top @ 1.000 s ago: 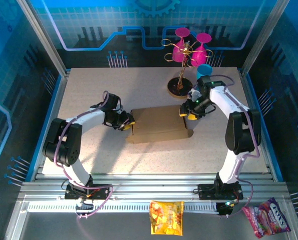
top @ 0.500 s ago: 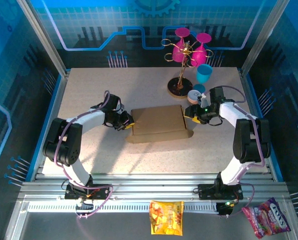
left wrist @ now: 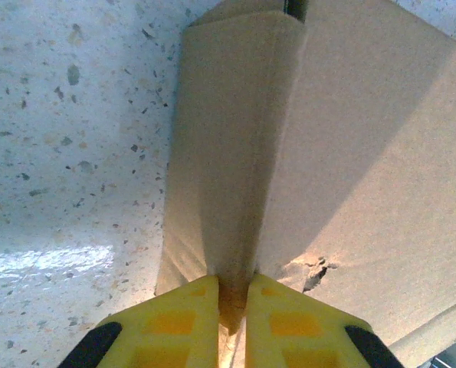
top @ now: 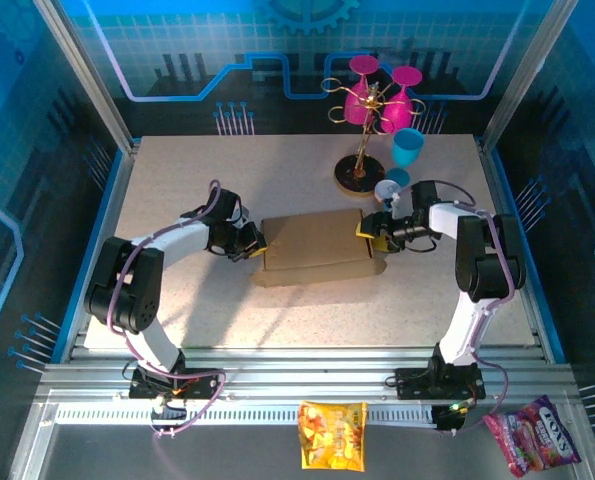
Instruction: Fold the paper box
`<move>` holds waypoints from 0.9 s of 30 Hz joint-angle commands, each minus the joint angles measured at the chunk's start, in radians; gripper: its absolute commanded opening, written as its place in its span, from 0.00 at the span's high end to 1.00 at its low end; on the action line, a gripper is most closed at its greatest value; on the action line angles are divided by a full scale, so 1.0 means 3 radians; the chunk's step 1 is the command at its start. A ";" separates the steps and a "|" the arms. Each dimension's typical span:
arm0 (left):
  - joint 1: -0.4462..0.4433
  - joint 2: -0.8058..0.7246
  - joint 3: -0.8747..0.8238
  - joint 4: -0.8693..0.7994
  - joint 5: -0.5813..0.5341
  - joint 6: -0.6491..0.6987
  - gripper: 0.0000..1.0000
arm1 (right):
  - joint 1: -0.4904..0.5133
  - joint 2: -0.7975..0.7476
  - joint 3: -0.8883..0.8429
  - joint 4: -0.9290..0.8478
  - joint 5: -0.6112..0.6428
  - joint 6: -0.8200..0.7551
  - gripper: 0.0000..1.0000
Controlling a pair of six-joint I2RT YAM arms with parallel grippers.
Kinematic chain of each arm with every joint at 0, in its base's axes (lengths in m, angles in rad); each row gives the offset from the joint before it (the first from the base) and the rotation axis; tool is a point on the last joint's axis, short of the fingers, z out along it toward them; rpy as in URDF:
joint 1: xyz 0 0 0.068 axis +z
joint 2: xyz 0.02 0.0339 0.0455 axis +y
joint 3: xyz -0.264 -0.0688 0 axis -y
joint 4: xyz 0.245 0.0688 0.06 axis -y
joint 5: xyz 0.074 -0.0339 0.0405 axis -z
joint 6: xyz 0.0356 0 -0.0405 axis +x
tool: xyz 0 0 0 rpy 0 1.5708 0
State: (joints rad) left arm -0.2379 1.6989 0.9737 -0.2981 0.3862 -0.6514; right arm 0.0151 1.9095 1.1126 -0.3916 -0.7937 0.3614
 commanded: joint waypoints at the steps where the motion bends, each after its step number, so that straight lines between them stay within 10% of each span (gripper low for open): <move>1: 0.0009 0.0089 -0.0222 -0.0389 -0.0380 0.0049 0.87 | 0.0105 0.0025 0.0045 -0.0034 -0.0361 -0.0020 0.29; 27: 0.0261 -0.0023 -0.0487 -0.0241 -0.0316 -0.0002 0.90 | -0.0005 -0.0266 -0.0285 0.0134 -0.0287 0.0203 0.27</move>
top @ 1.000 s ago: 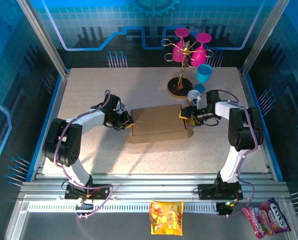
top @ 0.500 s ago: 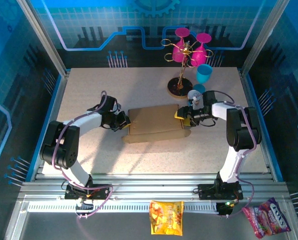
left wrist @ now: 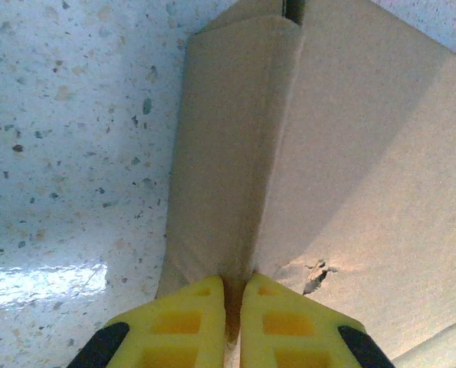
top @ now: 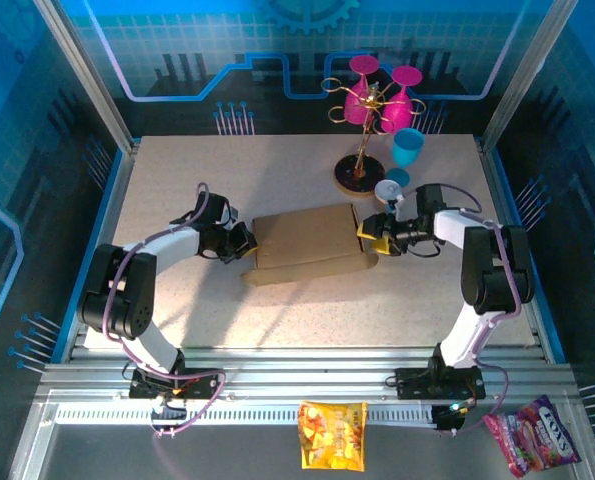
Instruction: Fold the paper box
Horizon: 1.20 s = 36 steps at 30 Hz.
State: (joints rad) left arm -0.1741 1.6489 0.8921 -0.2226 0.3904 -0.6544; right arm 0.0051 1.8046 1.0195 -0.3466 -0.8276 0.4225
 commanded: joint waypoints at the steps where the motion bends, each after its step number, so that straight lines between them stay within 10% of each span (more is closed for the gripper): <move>1: 0.0055 0.0144 -0.0227 -0.0495 -0.0334 0.0008 0.90 | 0.0055 0.0141 0.0042 0.0031 -0.0249 0.0029 0.27; 18: 0.0125 0.0154 -0.0271 -0.0402 -0.0326 -0.0013 0.90 | 0.0568 0.0599 0.0359 0.0607 -0.0663 0.0535 0.30; 30: 0.0120 -0.0022 -0.0121 -0.0348 -0.0340 0.0003 0.88 | 0.0826 0.0731 0.0725 -0.0145 -0.0595 0.0196 0.42; 36: 0.0120 -0.0550 0.0029 -0.0320 -0.0431 -0.0073 0.57 | 0.0788 0.0594 0.0687 -0.0253 -0.0476 0.0487 0.58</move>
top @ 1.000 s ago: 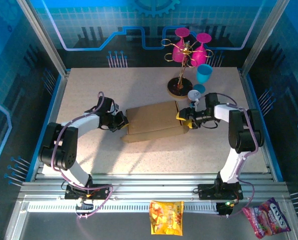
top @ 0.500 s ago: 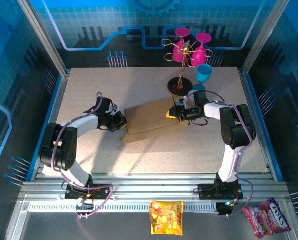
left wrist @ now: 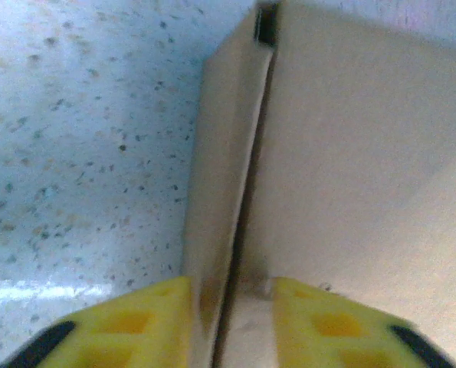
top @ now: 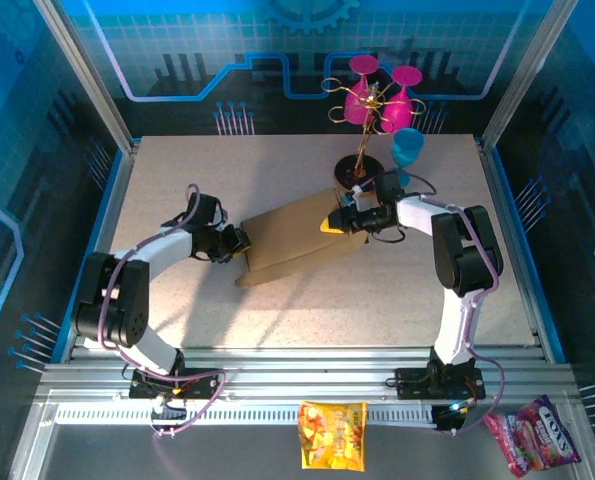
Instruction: Fold the paper box
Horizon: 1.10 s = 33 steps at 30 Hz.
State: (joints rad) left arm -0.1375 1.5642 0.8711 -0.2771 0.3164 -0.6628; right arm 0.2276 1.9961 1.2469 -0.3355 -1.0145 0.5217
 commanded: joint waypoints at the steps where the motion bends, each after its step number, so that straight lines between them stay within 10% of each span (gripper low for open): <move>1: 0.0003 -0.0388 0.0131 -0.0140 -0.0226 -0.0091 0.51 | 0.0028 -0.0086 -0.0119 -0.0244 0.0144 0.0272 0.61; 6: 0.0207 -0.0837 0.0116 -0.0050 -0.0269 -0.0564 0.35 | -0.0037 -0.0327 -0.0280 -0.0058 0.0070 0.0869 0.64; 14: 0.0745 -0.0573 -0.0112 0.0087 0.0675 -0.1384 0.30 | -0.0113 -0.0564 -0.0357 -0.0091 -0.0157 0.1687 0.65; 33: 0.0356 0.0405 -0.0758 0.2489 0.1481 -0.3270 0.18 | -0.0283 -0.0620 -0.0509 0.0353 -0.0464 0.2635 0.66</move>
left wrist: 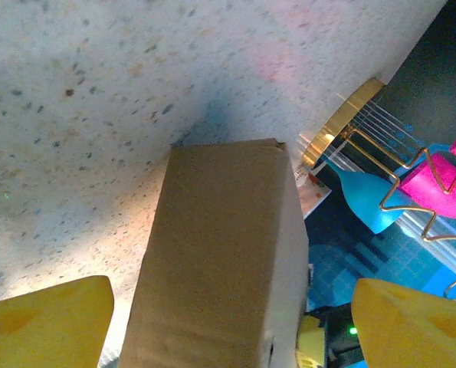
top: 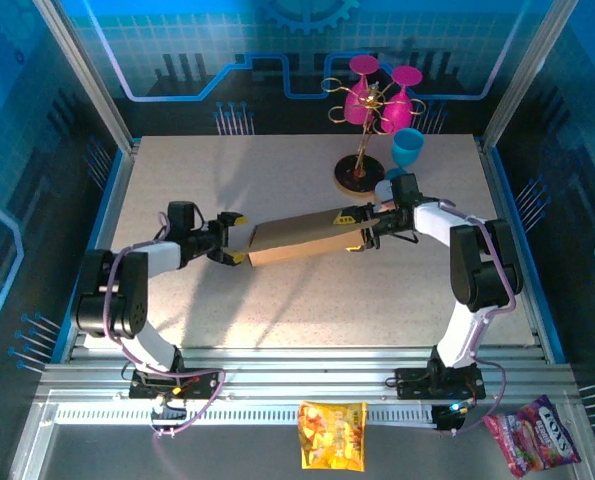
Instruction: Fold the paper box
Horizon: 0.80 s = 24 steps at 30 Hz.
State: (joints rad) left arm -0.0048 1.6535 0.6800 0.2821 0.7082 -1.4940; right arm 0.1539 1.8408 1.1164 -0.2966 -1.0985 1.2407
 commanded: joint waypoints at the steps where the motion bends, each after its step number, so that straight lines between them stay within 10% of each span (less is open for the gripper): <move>1: -0.0132 0.0144 -0.0133 0.0712 0.0175 -0.0590 0.18 | -0.0038 -0.0097 -0.0106 0.0337 -0.0194 0.0327 0.66; 15: -0.0341 0.0134 -0.0165 0.1170 0.0075 -0.1173 0.23 | -0.0046 0.0067 -0.0340 0.1470 -0.0176 0.1201 0.67; 24: -0.0419 0.0099 -0.0214 0.1252 -0.0076 -0.1426 0.51 | -0.0037 0.0161 -0.0404 0.1856 -0.0145 0.1512 0.66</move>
State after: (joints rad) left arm -0.1116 1.7138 0.6350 0.6418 0.6918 -1.8603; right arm 0.1509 1.8740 1.0004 0.1699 -1.1370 1.6623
